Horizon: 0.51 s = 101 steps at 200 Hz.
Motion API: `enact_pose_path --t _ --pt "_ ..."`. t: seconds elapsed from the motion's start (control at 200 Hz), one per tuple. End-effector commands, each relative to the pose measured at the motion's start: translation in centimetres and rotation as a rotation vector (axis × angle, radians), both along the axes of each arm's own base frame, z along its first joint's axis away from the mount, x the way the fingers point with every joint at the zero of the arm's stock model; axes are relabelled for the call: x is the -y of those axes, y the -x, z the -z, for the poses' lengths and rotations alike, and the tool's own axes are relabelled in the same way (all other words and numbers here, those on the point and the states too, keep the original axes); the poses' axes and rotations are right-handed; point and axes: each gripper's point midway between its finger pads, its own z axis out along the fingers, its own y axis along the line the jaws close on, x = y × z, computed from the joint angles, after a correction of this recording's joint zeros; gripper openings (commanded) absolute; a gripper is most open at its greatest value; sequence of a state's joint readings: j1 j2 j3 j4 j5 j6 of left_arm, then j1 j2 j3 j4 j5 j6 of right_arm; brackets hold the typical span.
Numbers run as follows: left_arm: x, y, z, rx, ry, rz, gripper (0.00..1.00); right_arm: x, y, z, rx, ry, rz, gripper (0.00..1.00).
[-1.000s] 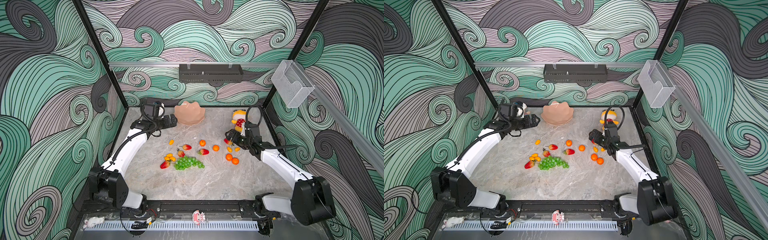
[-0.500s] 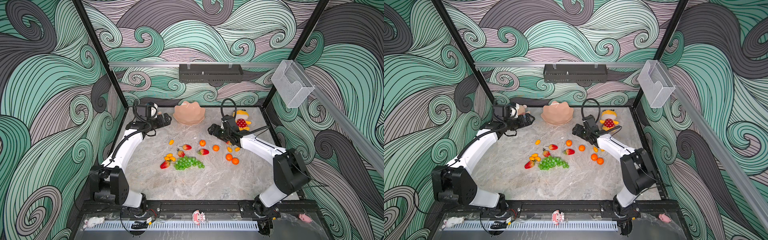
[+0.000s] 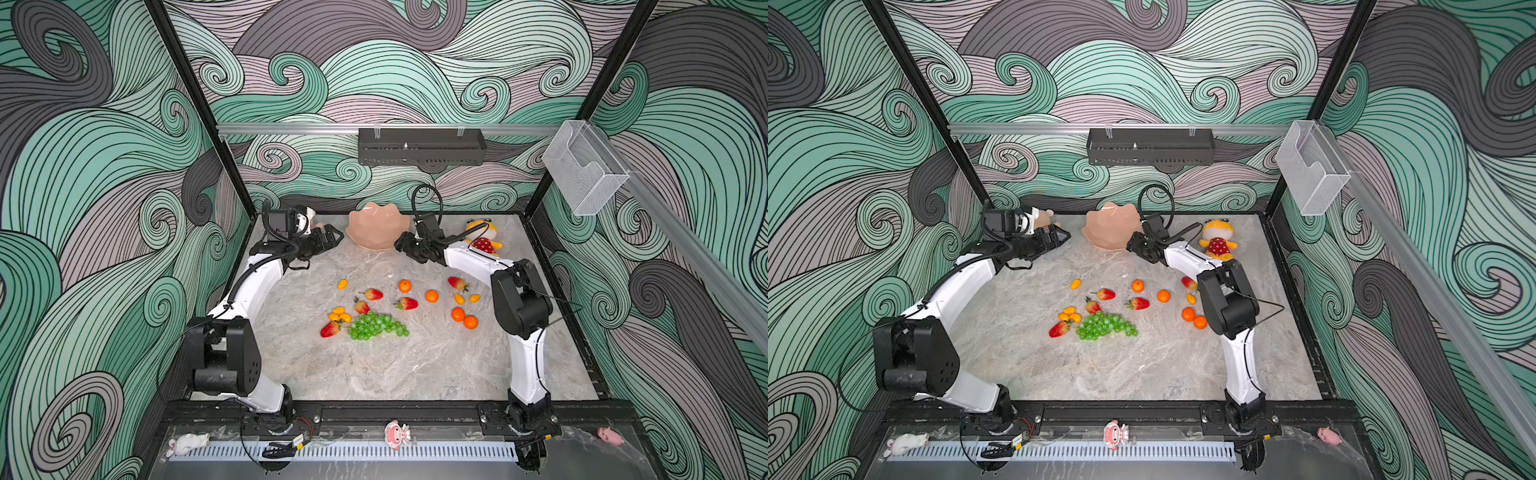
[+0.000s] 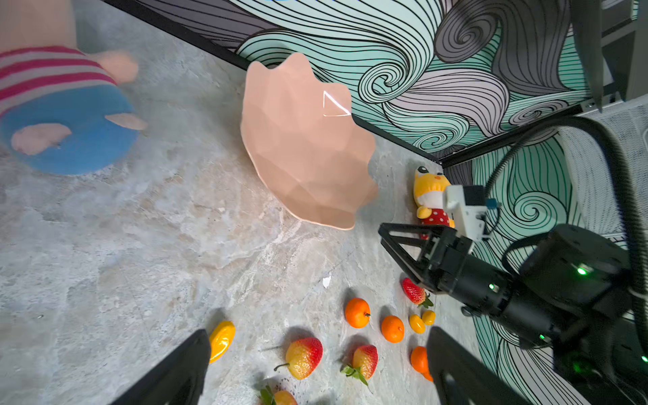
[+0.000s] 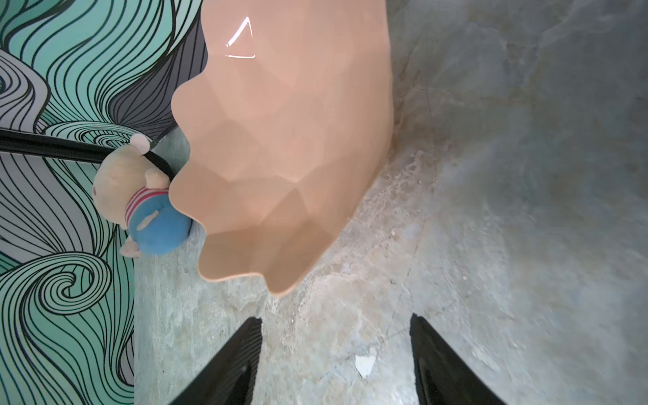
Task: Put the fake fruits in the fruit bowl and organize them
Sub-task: 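Reach the right gripper to the pink bowl rim while the left arm follows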
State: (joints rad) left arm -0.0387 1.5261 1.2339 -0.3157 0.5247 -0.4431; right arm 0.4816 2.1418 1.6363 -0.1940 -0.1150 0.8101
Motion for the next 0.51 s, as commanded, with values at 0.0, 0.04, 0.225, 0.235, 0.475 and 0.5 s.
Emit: enact_pose_path --t 0.0,0.04,0.225,0.235,0.475,0.5 --pt "0.7 -0.2 -1.3 0.042 0.038 0.042 0.99 0.3 -1.0 1.4 -0.055 0.043 0.043 0.65" --pt "0.8 -0.2 -1.3 0.044 0.038 0.047 0.99 0.7 -1.6 1.8 -0.061 0.067 0.061 0.64" --pt "2.4 0.3 -1.5 0.080 -0.017 0.093 0.99 2.0 -3.7 3.5 -0.099 0.101 0.105 0.61" --pt "2.6 0.4 -1.5 0.084 -0.022 0.101 0.99 2.0 -3.9 3.4 -0.099 0.098 0.104 0.61" --pt "6.8 2.8 -3.0 0.222 -0.075 0.271 0.99 1.2 -6.1 4.7 -0.114 0.054 0.055 0.55" --pt "6.8 2.9 -3.4 0.244 -0.071 0.272 0.99 1.2 -6.3 4.8 -0.118 0.053 0.051 0.55"
